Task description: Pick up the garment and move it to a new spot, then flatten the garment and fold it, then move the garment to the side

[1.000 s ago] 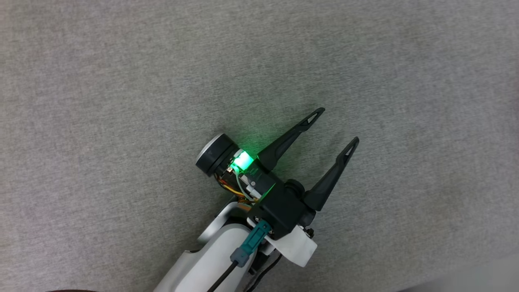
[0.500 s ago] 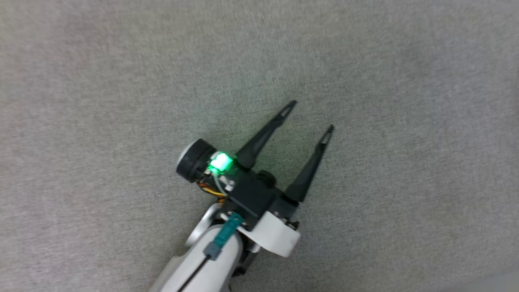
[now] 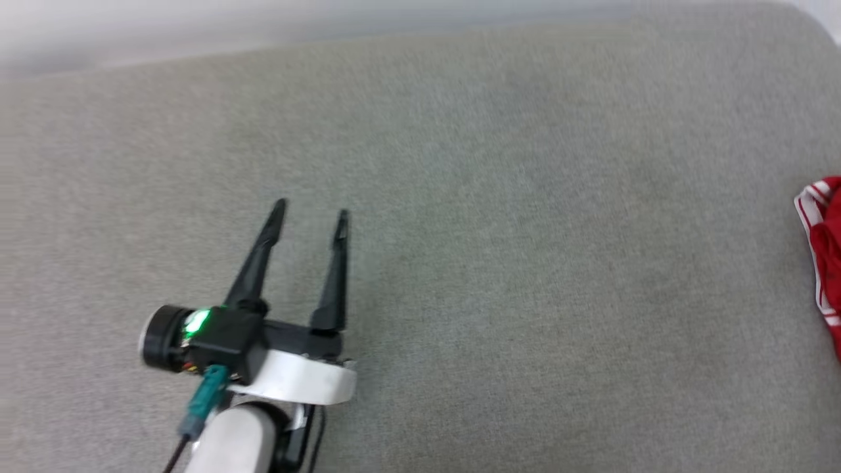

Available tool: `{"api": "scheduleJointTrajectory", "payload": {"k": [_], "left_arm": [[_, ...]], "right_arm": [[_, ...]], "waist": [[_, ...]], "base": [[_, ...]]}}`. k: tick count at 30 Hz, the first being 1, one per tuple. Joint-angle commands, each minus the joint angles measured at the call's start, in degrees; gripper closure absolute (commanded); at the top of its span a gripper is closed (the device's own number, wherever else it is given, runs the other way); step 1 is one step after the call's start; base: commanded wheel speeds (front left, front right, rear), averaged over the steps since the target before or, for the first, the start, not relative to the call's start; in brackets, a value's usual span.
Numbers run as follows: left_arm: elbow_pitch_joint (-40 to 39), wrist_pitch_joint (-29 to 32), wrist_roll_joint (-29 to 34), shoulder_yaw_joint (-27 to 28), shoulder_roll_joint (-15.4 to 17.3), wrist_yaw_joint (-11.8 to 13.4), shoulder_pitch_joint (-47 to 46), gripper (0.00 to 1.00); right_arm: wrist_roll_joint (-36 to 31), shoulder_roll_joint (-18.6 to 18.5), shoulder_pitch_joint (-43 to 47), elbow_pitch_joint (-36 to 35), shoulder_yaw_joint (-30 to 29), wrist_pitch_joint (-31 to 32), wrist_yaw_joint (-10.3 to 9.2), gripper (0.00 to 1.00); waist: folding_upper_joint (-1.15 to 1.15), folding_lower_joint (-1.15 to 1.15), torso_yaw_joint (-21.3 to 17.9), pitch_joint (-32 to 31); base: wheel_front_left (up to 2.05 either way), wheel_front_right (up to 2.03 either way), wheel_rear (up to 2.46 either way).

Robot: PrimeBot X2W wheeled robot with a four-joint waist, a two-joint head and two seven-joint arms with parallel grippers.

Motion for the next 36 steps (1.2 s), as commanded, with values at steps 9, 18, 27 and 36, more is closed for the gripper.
{"api": "scheduleJointTrajectory", "payload": {"k": [9,18,27,36], "left_arm": [[-1.8,-0.1,-2.3,8.0,-1.5,0.8,6.6,0.00],[1.1,-0.1,-4.5,11.8,-2.6,-2.4,11.5,0.00],[4.5,-0.1,-1.3,12.7,-3.0,-3.3,13.1,0.00],[5.4,-0.1,-1.1,13.1,-3.1,-2.6,12.6,0.00]], "right_arm": [[-0.7,16.9,15.8,-15.8,-8.7,-1.6,-0.05,0.00],[-0.4,27.0,24.1,-19.3,-8.3,-5.1,-0.05,0.00],[0.1,29.9,27.0,-16.1,-5.7,-7.5,-0.04,0.00],[0.8,29.2,26.9,-14.5,-2.5,-8.0,-0.04,0.00]], "waist": [[0.00,0.00,4.3,-7.7],[0.00,0.00,5.0,-11.3],[0.00,0.00,4.9,-12.5],[0.00,0.00,4.8,-12.3]], "base": [[0.00,0.00,0.00],[0.00,0.00,0.00],[0.00,0.00,0.00],[0.00,0.00,0.00]]}}
